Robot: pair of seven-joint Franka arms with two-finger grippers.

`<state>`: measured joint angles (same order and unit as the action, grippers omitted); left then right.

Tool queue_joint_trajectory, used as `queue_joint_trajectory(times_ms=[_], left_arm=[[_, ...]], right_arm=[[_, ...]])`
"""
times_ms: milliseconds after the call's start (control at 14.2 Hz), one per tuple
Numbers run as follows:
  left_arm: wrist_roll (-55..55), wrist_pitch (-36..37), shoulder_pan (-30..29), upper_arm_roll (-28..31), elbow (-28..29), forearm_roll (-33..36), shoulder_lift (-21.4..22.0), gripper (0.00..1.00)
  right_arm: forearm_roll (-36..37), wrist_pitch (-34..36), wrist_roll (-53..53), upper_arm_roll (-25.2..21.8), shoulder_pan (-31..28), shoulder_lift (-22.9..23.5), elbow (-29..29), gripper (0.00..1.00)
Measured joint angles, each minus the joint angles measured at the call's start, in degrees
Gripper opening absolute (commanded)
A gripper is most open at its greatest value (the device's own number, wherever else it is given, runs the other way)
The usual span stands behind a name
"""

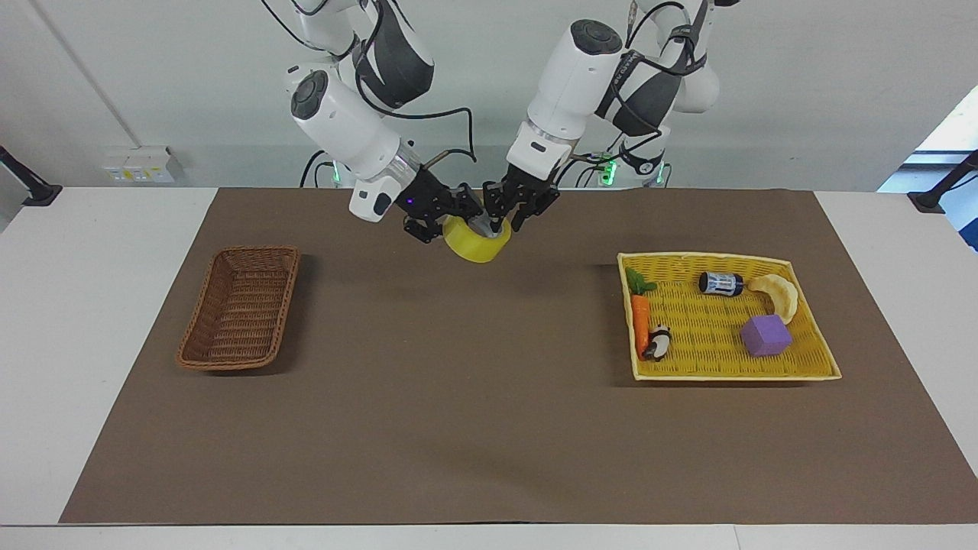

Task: Move tape to another basket
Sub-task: 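Open the left gripper and release the tape to the right gripper, then carry the tape to the basket with the right gripper while the left retracts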

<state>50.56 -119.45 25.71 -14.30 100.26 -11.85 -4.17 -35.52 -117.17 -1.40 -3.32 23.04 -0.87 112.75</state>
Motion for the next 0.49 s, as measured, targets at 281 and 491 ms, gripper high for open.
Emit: queue_joint_trajectory(times_ms=[281,491], left_arm=[[-0.03,0.41,0.0,0.33,-0.03,-0.09,0.83,1.0],[-1.24,3.07,-0.39,1.07,-0.03,-0.09,1.79,1.0]], right_arm=[[0.02,0.82,-0.01,-0.29,-1.62,-0.15,-0.56,0.0],[2.19,6.35,-1.28,-0.46,-6.66,-0.37,-2.65,0.0]])
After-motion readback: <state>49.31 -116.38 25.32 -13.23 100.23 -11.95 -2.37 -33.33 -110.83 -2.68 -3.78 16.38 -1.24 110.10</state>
